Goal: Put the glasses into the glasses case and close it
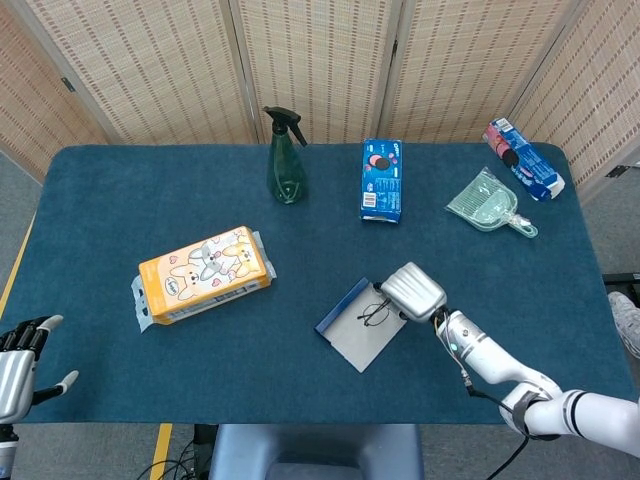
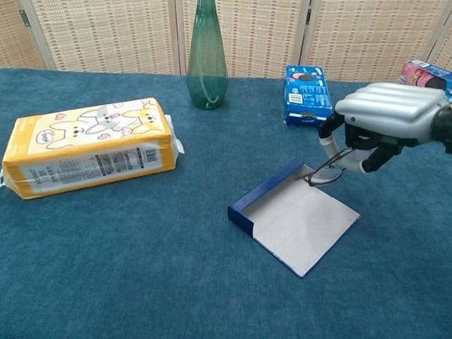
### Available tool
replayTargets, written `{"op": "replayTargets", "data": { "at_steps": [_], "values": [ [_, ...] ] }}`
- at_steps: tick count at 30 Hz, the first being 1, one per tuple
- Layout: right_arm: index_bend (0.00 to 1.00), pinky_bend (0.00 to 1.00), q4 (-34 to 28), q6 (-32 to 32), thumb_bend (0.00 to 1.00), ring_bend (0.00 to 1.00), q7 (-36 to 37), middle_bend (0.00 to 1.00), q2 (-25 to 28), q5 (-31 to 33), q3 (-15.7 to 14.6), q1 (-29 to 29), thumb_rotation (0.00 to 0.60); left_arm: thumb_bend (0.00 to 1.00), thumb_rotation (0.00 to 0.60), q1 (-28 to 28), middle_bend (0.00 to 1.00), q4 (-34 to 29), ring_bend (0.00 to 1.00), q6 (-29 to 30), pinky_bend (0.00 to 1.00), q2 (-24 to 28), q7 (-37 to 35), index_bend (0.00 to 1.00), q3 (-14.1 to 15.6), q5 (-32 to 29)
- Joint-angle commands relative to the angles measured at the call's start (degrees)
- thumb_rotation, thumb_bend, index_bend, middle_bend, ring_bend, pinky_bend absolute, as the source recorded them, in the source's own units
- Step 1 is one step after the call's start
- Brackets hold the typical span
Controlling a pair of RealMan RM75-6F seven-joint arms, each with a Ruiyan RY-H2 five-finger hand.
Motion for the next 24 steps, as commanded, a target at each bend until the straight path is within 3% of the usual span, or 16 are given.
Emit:
{"op": "replayTargets", "data": {
  "at_steps": [1, 12, 17, 24],
  "values": [
    [0.60, 0.97, 1.41, -1.08, 0.50, 1.00, 0.64, 1.00, -2.28, -1.17, -0.75, 0.34, 0.600, 0.19, 0.600, 0.26, 0.24, 0.19, 0.20, 0.21, 0.28, 0.12, -0.23, 0.22, 0.06, -0.16],
    [0.60, 0.97, 7.44, -3.32, 0.50, 1.00, 1.88, 1.00, -9.56, -3.60, -0.74, 2.41, 0.600, 0.19, 0.600, 0.60, 0.24, 1.23, 0.20, -0.05, 0.28, -0.25, -0.98, 0.22, 0.14, -0.79],
    [0.59, 0.97, 9.46, -2.70, 0.45, 1.00, 1.07, 1.00, -11.72, -4.18, -0.06, 2.93, 0.600, 0.19, 0.600, 0.55, 0.24, 1.53, 0.20, -0.46, 0.28, -0.27, -1.19, 0.22, 0.14, -1.08],
    [0.34, 0.97, 9.10, -2.36, 0.36, 1.00, -1.37, 1.00, -11.67, -3.30, 0.31, 2.52, 0.600, 0.19, 0.600, 0.54, 0.24, 2.14, 0.20, -0.70, 0.28, -0.63, -1.65, 0.22, 0.10, -1.25]
  ]
}}
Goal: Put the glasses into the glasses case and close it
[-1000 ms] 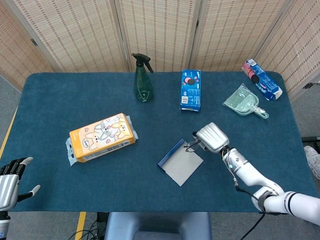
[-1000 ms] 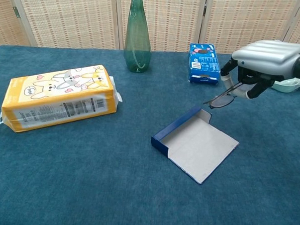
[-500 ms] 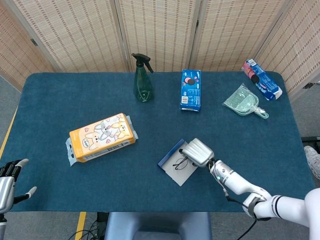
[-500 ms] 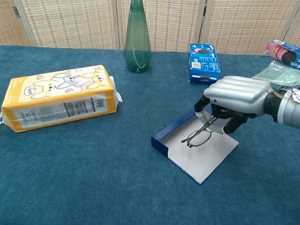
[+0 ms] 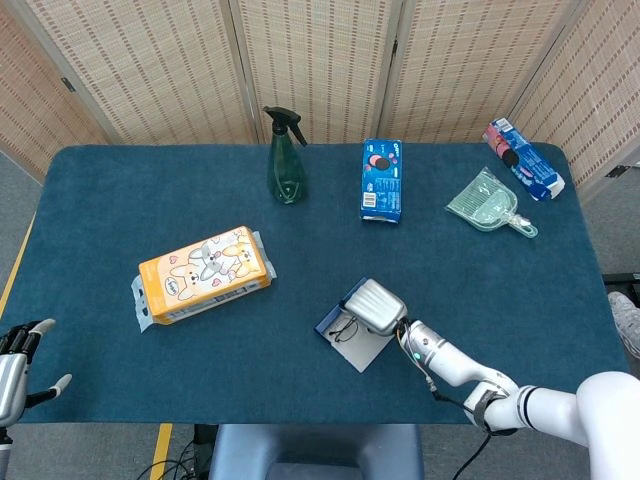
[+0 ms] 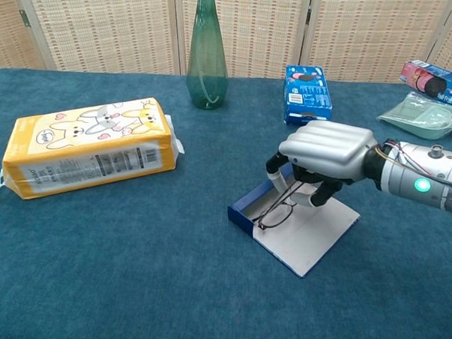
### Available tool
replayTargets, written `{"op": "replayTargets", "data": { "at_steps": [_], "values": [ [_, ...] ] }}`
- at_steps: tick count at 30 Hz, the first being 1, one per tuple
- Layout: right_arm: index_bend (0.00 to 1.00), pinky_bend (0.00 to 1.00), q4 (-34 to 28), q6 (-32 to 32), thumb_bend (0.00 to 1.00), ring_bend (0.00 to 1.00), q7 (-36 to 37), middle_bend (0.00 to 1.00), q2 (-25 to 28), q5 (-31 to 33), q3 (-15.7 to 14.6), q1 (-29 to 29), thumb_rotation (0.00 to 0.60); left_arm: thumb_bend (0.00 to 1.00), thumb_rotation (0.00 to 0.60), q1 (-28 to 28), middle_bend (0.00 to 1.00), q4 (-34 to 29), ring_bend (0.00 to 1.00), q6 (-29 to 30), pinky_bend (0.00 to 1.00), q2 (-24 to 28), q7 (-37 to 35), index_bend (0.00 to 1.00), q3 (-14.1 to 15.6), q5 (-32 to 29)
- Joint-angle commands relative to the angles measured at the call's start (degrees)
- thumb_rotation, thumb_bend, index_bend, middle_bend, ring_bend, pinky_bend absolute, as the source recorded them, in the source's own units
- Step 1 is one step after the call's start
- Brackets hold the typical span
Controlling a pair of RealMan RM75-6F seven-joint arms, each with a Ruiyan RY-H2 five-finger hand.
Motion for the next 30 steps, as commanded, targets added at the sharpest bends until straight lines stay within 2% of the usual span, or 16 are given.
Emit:
{"op": "replayTargets", "data": {
  "at_steps": [1, 5, 8, 16, 20, 30],
  "values": [
    [0.30, 0.97, -0.62, -0.19, 0.35, 1.00, -1.01, 1.00, 0.22, 0.76, 0.04, -0.33, 0.600, 0.19, 0.600, -0.07, 0.24, 0.14, 0.20, -0.16, 0.28, -0.14, -0.08, 0.22, 0.05, 0.08],
    [0.14, 0.97, -1.63, -0.94, 0.32, 1.00, -2.60, 1.00, 0.72, 1.78, -0.12, -0.62, 0.600, 0.19, 0.600, -0.15, 0.24, 0.21, 0.20, -0.22, 0.28, -0.23, -0.20, 0.22, 0.07, 0.27],
    [0.09, 0.97, -2.81, -1.29, 0.29, 1.00, -3.85, 1.00, 1.71, 2.57, -0.01, -0.78, 0.600, 0.19, 0.600, -0.10, 0.24, 0.20, 0.20, -0.09, 0.28, -0.12, -0.26, 0.22, 0.06, 0.34],
    [0.06, 0.97, -5.44, -1.90, 0.23, 1.00, -5.52, 1.00, 4.07, 4.36, 0.54, -0.99, 0.600, 0.19, 0.600, 0.06, 0.24, 0.04, 0.20, -0.11, 0.28, -0.10, -0.37, 0.22, 0.31, 0.52],
    [0.04, 0.97, -4.67, -2.85, 0.21, 1.00, -6.95, 1.00, 2.51, 5.81, 1.06, -0.61, 0.600, 0.19, 0.600, -0.04, 0.24, -0.07, 0.20, -0.06, 0.28, -0.21, -0.48, 0.22, 0.28, 0.78],
    [0.04, 0.97, -1.27, -5.11, 0.20, 1.00, -10.86, 1.00, -2.30, 8.44, 2.85, 1.71, 0.600, 0.19, 0.600, 0.27, 0.24, -0.43, 0.20, 0.19, 0.28, 0.24, -1.06, 0.22, 0.35, 0.76]
  ]
}}
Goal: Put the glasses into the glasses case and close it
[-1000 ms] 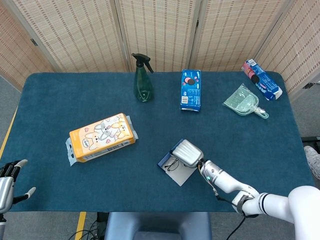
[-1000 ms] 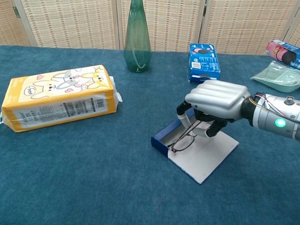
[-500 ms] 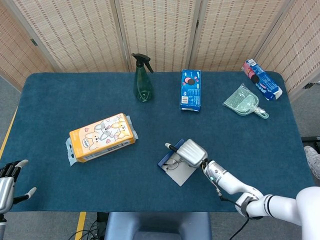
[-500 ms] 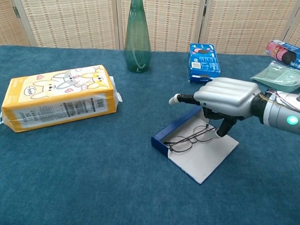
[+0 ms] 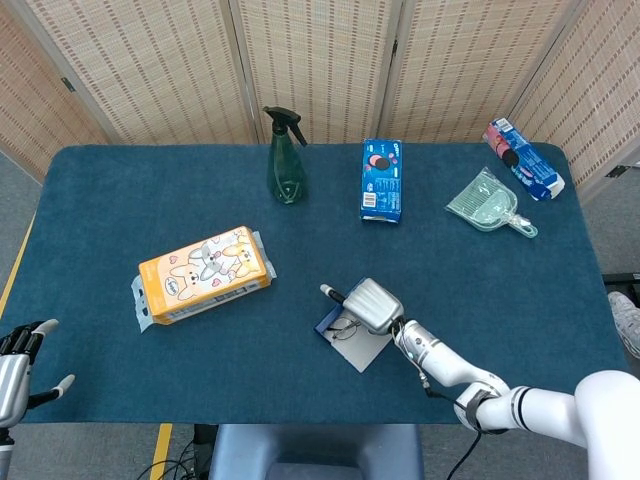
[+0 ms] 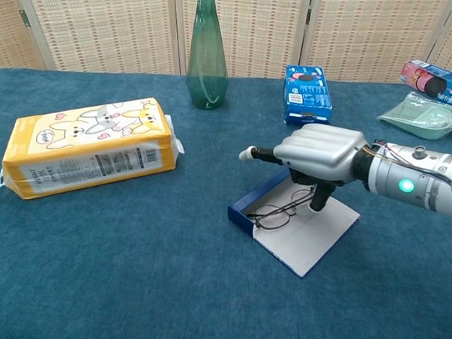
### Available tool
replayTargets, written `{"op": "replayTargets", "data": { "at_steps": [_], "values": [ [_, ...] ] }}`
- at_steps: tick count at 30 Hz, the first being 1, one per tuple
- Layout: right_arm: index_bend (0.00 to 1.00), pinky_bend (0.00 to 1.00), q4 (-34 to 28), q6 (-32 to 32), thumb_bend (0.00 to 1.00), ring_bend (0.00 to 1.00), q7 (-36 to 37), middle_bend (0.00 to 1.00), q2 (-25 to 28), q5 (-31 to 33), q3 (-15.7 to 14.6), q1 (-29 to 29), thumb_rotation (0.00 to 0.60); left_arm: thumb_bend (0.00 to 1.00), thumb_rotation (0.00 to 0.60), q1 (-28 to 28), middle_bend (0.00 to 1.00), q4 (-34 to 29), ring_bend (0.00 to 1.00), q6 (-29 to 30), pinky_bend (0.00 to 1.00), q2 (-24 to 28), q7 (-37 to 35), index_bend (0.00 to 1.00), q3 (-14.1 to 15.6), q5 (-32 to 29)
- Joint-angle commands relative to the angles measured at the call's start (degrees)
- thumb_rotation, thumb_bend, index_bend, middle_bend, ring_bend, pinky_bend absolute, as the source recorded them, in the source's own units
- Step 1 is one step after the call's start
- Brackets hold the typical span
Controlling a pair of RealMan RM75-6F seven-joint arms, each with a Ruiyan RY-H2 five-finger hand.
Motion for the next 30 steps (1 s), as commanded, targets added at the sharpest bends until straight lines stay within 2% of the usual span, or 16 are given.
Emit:
{"op": "replayTargets", "data": {
  "at_steps": [1, 7, 21, 25, 30],
  "values": [
    [0.04, 0.97, 1.46, -0.70, 0.20, 1.00, -1.74, 1.00, -1.56, 1.16, 0.78, 0.90, 0.600, 0.19, 0.600, 0.13, 0.24, -0.01, 0.20, 0.00, 0.28, 0.04, -0.25, 0.22, 0.07, -0.10],
    [0.04, 0.97, 4.21, -1.46, 0.20, 1.00, -3.68, 1.00, -4.13, 3.01, 1.87, 2.11, 0.600, 0.19, 0.600, 0.32, 0.24, 0.09, 0.20, -0.15, 0.28, 0.21, -0.79, 0.22, 0.20, -0.28],
    [0.04, 0.97, 8.99, -1.71, 0.20, 1.00, -3.27, 1.00, -7.96, 4.31, 3.50, 4.32, 0.600, 0.19, 0.600, 0.51, 0.24, 0.46, 0.20, -0.08, 0.28, 0.19, -1.40, 0.22, 0.13, -0.38],
    [0.04, 0.97, 8.55, -1.28, 0.20, 1.00, -2.46, 1.00, -7.43, 3.91, 3.14, 4.13, 0.600, 0.19, 0.600, 0.39, 0.24, 0.43, 0.20, -0.27, 0.28, 0.36, -1.52, 0.22, 0.09, -0.33],
    [0.04, 0.97, 4.84, 0.51, 0.20, 1.00, -0.37, 1.00, -4.32, 2.11, 1.57, 2.56, 0.600, 0.19, 0.600, 0.10, 0.24, 0.33, 0.20, -0.28, 0.28, 0.36, -1.45, 0.22, -0.10, 0.00]
  ]
}}
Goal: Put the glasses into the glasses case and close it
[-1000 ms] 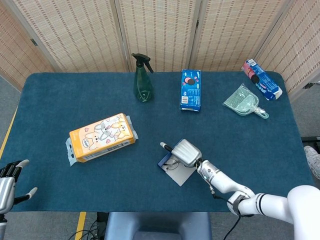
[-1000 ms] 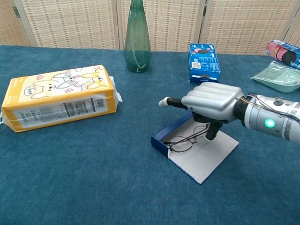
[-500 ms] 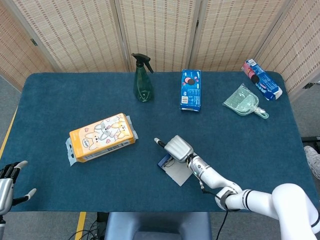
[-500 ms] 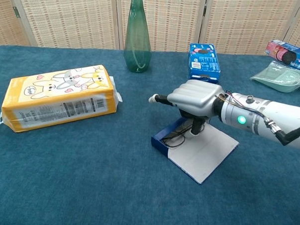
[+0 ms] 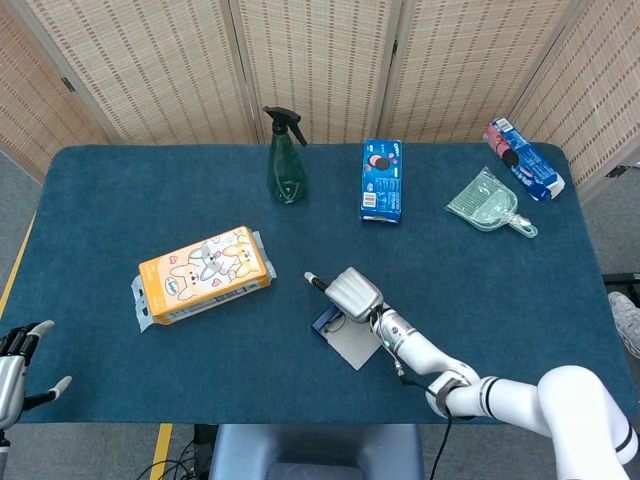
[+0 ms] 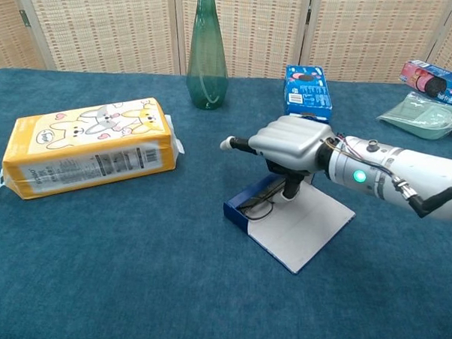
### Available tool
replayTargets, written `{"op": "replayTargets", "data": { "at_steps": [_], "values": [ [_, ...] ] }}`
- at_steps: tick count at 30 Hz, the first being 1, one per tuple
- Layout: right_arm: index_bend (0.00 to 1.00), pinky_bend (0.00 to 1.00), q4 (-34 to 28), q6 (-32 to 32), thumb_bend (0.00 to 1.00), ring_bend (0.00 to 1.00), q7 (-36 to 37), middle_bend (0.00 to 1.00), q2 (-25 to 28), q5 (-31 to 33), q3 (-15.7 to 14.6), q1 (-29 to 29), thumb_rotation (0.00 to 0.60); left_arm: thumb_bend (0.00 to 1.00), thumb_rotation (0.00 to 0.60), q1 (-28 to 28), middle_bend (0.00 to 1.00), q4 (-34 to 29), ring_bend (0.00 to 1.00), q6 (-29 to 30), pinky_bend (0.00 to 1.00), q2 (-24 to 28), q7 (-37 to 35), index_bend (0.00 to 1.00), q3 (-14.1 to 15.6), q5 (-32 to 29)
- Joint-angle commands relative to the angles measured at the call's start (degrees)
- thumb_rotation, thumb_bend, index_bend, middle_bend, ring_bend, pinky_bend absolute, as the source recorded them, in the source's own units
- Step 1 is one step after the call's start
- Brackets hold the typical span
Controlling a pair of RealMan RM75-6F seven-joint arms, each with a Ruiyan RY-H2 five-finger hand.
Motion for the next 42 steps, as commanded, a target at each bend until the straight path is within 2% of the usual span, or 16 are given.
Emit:
{"op": "replayTargets", "data": {
  "at_steps": [1, 6, 10, 19, 34, 42],
  "values": [
    [0.04, 0.97, -2.71, 1.49, 0.20, 1.00, 1.39, 1.00, 2.44, -1.55, -1.36, -1.28, 0.600, 0.19, 0.600, -0.07, 0.24, -0.08, 0.20, 0.04, 0.28, -0.05, 0.09, 0.22, -0.02, 0.17],
    [0.02, 0.97, -6.34, 5.04, 0.20, 1.00, 4.07, 1.00, 5.58, -4.15, -3.25, -3.78, 0.600, 0.19, 0.600, -0.13, 0.24, -0.42, 0.20, 0.26, 0.28, -0.13, 0.28, 0.22, 0.06, 0.65],
    [0.02, 0.97, -8.96, 9.63, 0.20, 1.00, 8.66, 1.00, 7.90, -8.51, -5.96, -6.60, 0.600, 0.19, 0.600, -0.18, 0.24, -0.71, 0.20, 0.28, 0.28, -0.03, 0.45, 0.22, 0.12, 0.88],
    [0.06, 0.97, -7.93, 15.17, 0.22, 1.00, 13.30, 1.00, 9.18, -13.47, -10.43, -11.48, 0.600, 0.19, 0.600, -0.79, 0.24, -1.64, 0.20, 0.21, 0.28, 0.34, 1.23, 0.22, -0.07, 1.67],
    [0.08, 0.97, -0.67, 16.81, 0.18, 1.00, 15.92, 1.00, 6.84, -15.15, -10.78, -14.40, 0.600, 0.19, 0.600, -1.19, 0.24, -2.11, 0.20, -0.40, 0.28, 0.08, 1.71, 0.22, 0.16, 1.75],
    [0.09, 0.97, 0.65, 16.12, 0.18, 1.00, 16.46, 1.00, 6.02, -15.89, -10.60, -14.46, 0.600, 0.19, 0.600, -1.24, 0.24, -2.23, 0.20, -0.41, 0.28, 0.22, 1.52, 0.22, 0.20, 1.76]
  ]
}}
